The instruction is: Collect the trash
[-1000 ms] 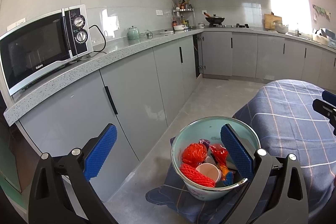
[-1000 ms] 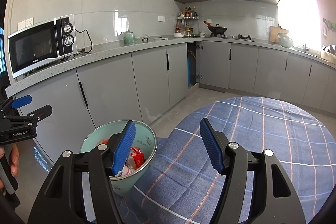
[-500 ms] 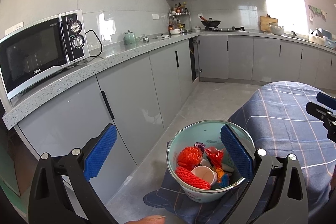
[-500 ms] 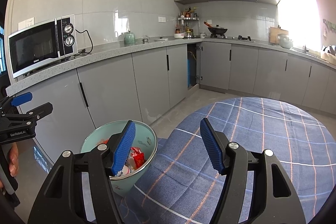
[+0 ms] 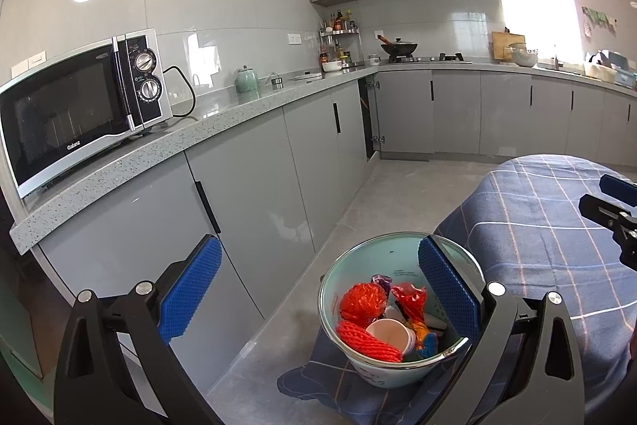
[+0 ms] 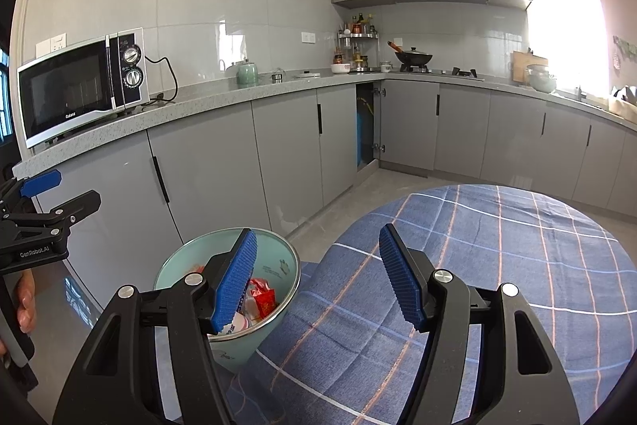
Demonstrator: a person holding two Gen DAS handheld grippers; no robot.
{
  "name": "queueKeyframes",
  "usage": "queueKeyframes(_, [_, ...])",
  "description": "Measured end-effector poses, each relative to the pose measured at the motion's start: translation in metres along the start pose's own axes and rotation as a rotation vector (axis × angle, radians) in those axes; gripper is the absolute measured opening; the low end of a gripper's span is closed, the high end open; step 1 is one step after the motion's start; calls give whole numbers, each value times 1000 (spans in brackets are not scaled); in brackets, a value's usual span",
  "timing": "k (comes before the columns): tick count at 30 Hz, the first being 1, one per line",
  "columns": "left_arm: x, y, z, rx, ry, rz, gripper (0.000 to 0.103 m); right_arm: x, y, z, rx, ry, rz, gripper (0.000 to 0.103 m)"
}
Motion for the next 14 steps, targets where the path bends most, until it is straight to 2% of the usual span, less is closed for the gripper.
queueKeyframes(3, [0,0,0,-5,1,-2,98,-1,-1,1,0,0,-2,68])
queueKeyframes(14, [-1,3,-5,-35,7,13,98,-2,1,-15,-23,6,4,71])
Point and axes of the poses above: each gripper's, at about its wrist camera, not at the fingertips, and y roughly the way its jaws point, z to its left, x to its top, the point moved 7 cm from there along y, roughly the way its jaws point, and after that the axes turned 6 degrees about -x, right-handed, at the moved point
